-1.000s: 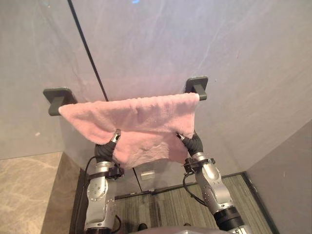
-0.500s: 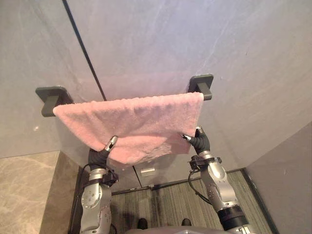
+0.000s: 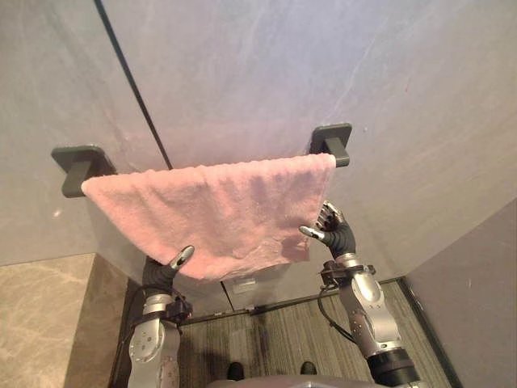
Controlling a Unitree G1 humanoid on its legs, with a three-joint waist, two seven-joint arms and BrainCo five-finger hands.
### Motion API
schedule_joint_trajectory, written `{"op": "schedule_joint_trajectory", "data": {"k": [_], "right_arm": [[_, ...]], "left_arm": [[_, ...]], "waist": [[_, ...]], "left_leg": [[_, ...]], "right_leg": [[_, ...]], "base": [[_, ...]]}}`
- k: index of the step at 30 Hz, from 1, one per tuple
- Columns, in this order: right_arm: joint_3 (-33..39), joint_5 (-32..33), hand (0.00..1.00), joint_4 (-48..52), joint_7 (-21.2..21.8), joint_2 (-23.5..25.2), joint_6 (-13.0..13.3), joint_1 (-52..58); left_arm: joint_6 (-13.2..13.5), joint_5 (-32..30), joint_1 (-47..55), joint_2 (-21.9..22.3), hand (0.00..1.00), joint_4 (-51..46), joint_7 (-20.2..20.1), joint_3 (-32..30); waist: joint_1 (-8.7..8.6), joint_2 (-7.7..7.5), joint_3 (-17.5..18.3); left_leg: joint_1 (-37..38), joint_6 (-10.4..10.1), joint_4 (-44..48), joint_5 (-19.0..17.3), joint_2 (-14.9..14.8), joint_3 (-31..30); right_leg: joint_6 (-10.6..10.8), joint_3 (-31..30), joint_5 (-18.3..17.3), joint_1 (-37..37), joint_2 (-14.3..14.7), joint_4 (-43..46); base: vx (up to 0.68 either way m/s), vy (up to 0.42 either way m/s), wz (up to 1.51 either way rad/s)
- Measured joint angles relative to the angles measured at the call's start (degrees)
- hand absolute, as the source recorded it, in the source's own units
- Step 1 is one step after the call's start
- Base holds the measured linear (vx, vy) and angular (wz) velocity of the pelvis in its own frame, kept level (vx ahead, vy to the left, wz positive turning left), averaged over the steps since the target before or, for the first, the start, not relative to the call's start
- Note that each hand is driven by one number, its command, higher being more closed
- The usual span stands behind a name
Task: Organize washtable
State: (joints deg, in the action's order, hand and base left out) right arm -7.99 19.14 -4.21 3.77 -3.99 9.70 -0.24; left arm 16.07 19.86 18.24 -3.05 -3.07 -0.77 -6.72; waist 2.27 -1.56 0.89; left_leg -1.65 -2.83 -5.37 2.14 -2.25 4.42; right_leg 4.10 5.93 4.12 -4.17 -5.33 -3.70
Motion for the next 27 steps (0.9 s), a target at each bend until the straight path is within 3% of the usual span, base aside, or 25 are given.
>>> {"op": "schedule_joint_trajectory", "data": {"k": [15,19,27], "right_arm": [[10.6,-0.03,0.0,4.52,0.81,0.11,1.05,8.71],[11.03,0.0,0.0,5.19,2.44,-0.19,1.16,10.74],[10.31,0.11,0.0,7.01,7.79,-3.76,1.24,14.85]], "left_arm": [[0.02,2.03,4.95,0.56,0.0,-1.47,-4.49,-7.22],[-0.03,6.01,7.3,0.37,0.0,0.03,-7.49,-9.04],[-1.48,12.17,12.08,-4.29,0.0,6.47,-16.45,-9.09]], "waist": [[0.01,0.12,-0.08],[-0.01,0.21,-0.13],[-0.03,0.51,-0.34]], "left_leg": [[0.32,0.3,0.01,-0.58,0.02,-0.16],[0.35,0.3,0.0,-0.6,0.02,-0.2],[0.45,0.32,0.03,-0.72,0.06,-0.34]], "right_leg": [[0.04,0.17,-0.33,0.33,-0.08,0.1],[0.12,0.24,-0.53,0.36,-0.13,0.26],[0.2,0.44,-0.81,0.47,-0.21,0.46]], "base": [[0.01,0.001,0.0],[0.0,0.0,0.01],[0.0,0.0,0.01]]}}
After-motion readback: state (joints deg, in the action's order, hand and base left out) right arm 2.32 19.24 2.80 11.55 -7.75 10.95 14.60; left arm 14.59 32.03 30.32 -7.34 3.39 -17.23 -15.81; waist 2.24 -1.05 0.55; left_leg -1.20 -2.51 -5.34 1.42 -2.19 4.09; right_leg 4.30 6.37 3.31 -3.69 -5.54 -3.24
